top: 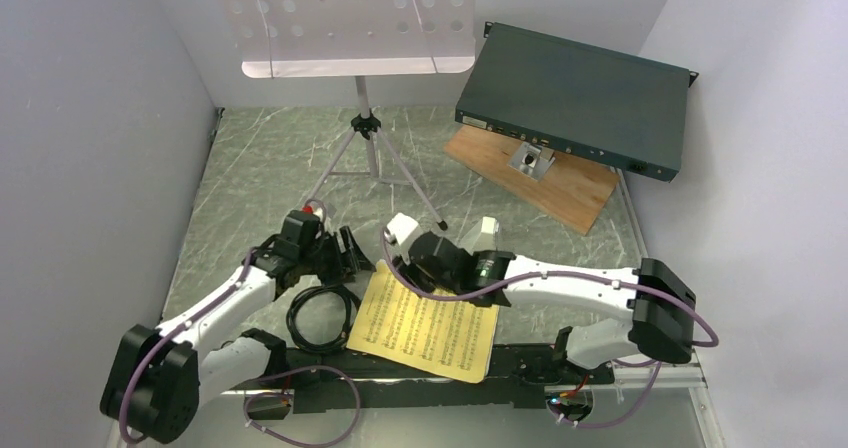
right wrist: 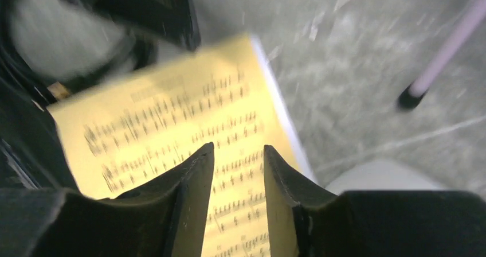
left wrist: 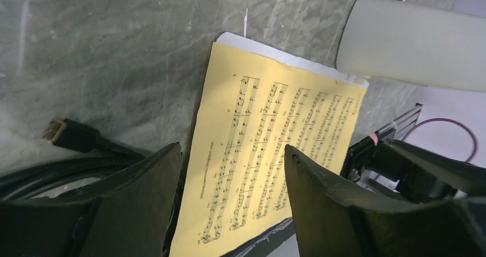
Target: Set up the instrument practice props
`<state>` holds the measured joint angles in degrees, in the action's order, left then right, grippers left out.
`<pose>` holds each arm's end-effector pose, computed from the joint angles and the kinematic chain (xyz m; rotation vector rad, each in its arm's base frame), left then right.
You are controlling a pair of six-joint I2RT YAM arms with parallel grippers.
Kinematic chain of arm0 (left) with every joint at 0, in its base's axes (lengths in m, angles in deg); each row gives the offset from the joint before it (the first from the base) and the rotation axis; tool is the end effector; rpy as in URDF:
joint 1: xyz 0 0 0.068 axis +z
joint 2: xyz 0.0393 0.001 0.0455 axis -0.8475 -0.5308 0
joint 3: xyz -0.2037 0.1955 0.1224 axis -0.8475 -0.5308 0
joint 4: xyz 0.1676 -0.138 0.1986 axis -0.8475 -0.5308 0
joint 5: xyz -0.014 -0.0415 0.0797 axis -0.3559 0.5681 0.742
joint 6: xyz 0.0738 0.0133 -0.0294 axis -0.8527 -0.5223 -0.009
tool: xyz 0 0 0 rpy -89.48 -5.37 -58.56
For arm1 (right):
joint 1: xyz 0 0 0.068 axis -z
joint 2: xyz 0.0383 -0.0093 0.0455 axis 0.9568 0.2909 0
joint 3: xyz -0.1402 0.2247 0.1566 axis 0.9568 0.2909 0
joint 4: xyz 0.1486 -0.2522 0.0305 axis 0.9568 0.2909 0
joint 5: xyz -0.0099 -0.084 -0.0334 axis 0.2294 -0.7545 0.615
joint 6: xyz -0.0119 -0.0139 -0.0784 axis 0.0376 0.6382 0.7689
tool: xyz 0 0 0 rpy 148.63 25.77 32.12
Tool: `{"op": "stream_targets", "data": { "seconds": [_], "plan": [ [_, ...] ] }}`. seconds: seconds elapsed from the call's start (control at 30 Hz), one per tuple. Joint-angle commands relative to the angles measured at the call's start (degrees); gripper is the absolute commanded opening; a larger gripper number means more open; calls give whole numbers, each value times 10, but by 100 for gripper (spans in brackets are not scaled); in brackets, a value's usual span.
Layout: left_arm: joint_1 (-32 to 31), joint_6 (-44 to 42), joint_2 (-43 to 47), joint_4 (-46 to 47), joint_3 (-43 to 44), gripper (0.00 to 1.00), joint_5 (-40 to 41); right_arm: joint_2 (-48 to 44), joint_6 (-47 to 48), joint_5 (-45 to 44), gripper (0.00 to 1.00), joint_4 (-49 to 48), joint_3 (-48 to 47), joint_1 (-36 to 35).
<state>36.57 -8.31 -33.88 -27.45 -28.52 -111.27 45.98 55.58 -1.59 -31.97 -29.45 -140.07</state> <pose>0.2004 -0.1067 0.1748 -0.3350 2.5468 -0.9589 0.1527 0.3153 0.2703 -0.9795 1.9961 0.4517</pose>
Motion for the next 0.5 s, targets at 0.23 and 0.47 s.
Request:
{"op": "stream_targets", "data": {
  "seconds": [0.23, 0.47],
  "plan": [
    [-92, -10, -131, 52, 37, 73, 91, 51, -127, 14, 20, -106, 168, -3],
    [-126, -6, -132, 28, 38, 74, 97, 86, -184, 9, 8, -169, 211, -3]
  ]
}}
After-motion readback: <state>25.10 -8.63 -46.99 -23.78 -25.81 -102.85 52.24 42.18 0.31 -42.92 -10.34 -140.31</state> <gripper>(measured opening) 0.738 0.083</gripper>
